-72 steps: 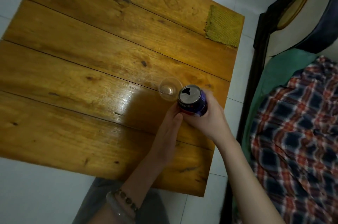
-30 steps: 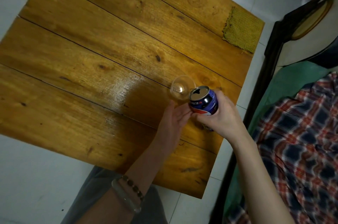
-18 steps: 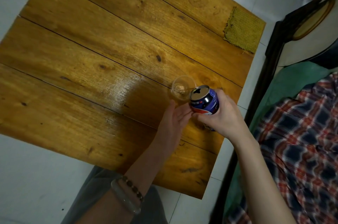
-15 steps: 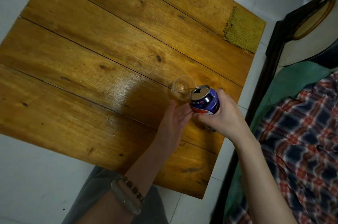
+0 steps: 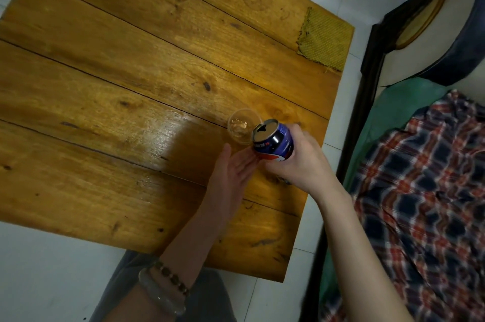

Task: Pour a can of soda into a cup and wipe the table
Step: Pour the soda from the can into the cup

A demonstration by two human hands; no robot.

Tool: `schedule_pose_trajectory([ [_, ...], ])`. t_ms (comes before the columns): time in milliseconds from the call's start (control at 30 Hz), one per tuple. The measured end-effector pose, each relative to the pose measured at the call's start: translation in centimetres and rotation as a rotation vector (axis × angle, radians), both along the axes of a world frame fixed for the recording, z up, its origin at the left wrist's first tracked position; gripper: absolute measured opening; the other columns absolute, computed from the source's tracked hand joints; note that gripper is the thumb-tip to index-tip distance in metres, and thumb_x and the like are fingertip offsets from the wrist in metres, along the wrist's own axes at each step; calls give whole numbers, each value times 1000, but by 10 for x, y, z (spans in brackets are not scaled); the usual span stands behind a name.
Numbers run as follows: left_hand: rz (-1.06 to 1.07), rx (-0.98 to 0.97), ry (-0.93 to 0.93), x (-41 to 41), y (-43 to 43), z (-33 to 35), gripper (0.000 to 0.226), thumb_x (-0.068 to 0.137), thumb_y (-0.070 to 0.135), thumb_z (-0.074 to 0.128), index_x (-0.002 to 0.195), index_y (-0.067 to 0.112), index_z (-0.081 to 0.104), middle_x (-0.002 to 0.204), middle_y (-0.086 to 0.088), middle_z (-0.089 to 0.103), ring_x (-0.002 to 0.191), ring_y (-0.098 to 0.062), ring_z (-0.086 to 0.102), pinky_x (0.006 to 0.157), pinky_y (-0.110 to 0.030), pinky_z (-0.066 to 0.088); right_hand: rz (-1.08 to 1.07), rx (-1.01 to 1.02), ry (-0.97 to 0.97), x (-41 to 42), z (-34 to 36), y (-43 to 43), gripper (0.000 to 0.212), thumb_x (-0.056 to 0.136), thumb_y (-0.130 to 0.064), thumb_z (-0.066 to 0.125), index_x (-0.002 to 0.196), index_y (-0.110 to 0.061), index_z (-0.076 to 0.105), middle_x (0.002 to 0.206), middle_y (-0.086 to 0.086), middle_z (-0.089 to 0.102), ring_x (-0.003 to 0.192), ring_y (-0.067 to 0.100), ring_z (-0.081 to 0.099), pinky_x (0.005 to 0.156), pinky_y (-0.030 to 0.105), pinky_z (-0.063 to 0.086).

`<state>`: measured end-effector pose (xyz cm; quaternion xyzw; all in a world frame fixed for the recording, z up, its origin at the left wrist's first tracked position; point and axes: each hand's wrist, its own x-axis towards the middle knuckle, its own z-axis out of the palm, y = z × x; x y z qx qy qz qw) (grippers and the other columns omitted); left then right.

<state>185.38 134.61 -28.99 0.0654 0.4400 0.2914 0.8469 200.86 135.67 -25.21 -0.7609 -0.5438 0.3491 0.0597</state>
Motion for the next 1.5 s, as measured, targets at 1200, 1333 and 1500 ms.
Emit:
schedule_pose_trajectory([
  [1200, 46, -52, -44, 4, -7, 17, 52, 83, 55, 32, 104, 18, 63, 106, 4, 68, 107, -8, 59, 101, -27, 36, 66, -11, -60, 6, 9, -2, 62, 56, -53, 74, 107, -31, 46, 95, -5, 52, 89, 17, 51, 73, 35, 51],
  [1333, 63, -62, -42, 5, -8, 19, 53, 78, 56, 36, 103, 17, 63, 103, 4, 70, 107, -9, 59, 99, -26, 38, 71, -14, -58, 8, 8, -2, 64, 54, -58, 71, 106, -32, 45, 94, -6, 53, 87, 16, 52, 73, 37, 51],
  [1500, 70, -79, -49, 4, -7, 19, 50, 91, 50, 29, 104, 16, 62, 105, 2, 68, 109, -10, 58, 99, -26, 38, 71, -27, -61, 9, 8, -1, 63, 55, -56, 73, 107, -33, 44, 95, -6, 52, 89, 16, 51, 72, 35, 51],
])
